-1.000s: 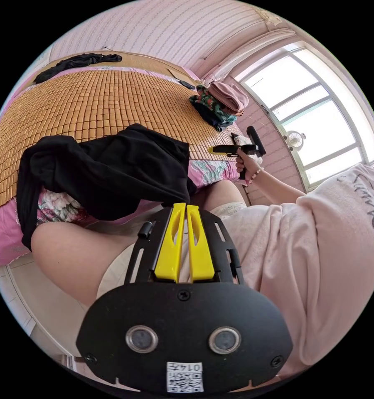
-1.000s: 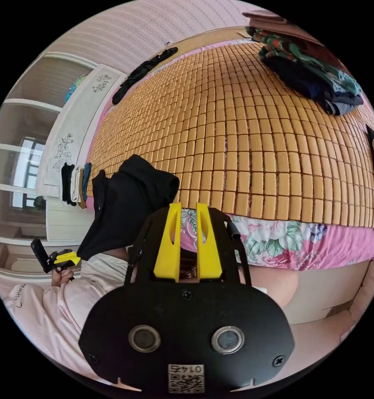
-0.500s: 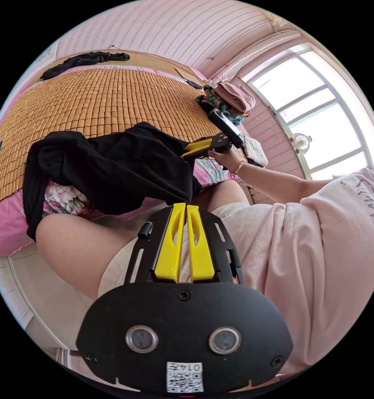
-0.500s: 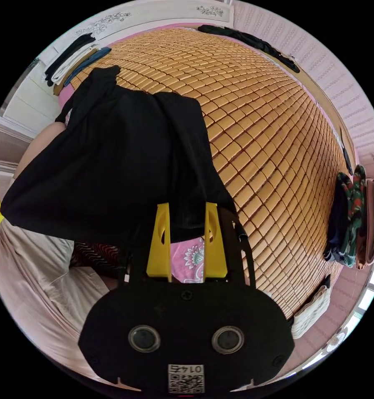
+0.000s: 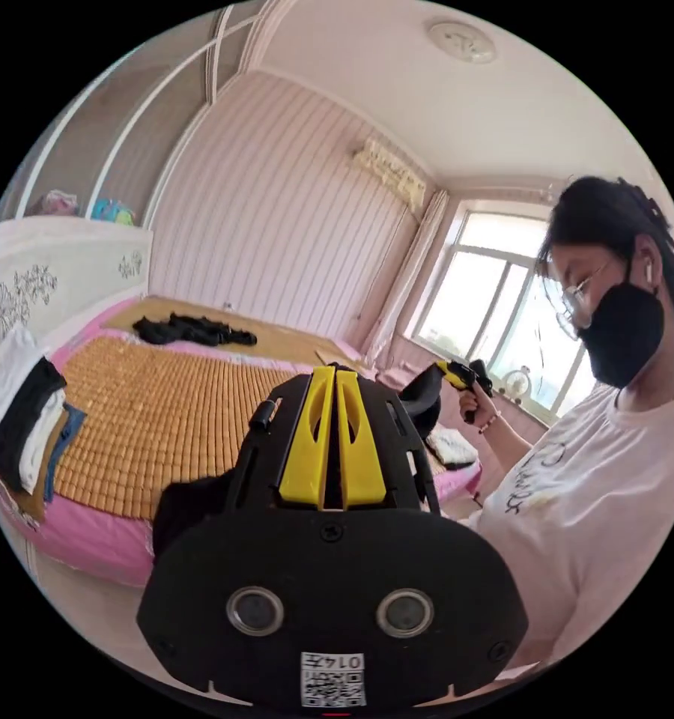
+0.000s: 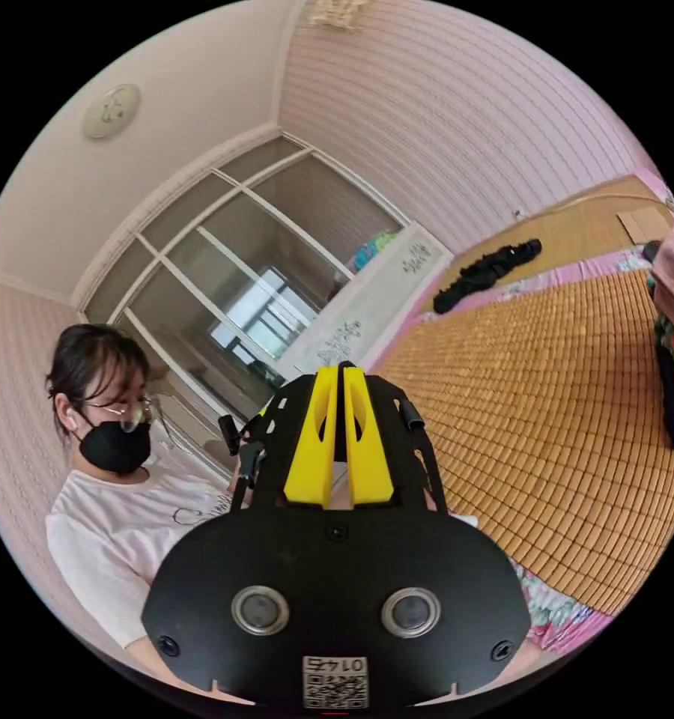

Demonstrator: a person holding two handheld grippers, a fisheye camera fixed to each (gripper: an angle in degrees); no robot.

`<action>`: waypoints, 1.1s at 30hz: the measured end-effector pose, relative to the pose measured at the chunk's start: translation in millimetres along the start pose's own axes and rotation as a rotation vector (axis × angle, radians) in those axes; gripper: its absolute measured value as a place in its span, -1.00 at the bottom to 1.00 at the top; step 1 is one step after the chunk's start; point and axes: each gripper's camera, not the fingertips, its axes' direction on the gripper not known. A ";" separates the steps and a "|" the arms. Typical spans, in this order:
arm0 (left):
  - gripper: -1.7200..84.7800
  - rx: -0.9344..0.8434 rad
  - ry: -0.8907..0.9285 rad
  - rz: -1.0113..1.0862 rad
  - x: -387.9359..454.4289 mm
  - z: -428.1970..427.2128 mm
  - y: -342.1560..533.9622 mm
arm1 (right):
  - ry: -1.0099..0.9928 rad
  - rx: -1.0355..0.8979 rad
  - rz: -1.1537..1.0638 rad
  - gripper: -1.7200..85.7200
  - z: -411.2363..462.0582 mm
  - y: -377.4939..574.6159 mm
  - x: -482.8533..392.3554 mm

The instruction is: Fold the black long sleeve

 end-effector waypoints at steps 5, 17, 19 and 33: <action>-0.98 0.198 0.044 0.182 21.6 -64.9 -109.0 | -0.139 0.150 -0.302 -0.95 -50.7 -52.7 -100.6; -0.98 -0.133 -0.162 -0.047 -76.4 119.0 -207.0 | 0.555 -0.069 -0.122 -0.97 3.6 -141.1 22.9; -0.98 -0.094 -0.125 -0.115 -79.8 140.2 -224.5 | 0.486 -0.031 -0.026 -0.96 3.5 -168.3 46.0; -0.98 -0.404 -0.203 0.103 -91.7 230.5 -86.6 | 0.496 -0.098 -0.191 -0.96 61.4 -80.9 96.2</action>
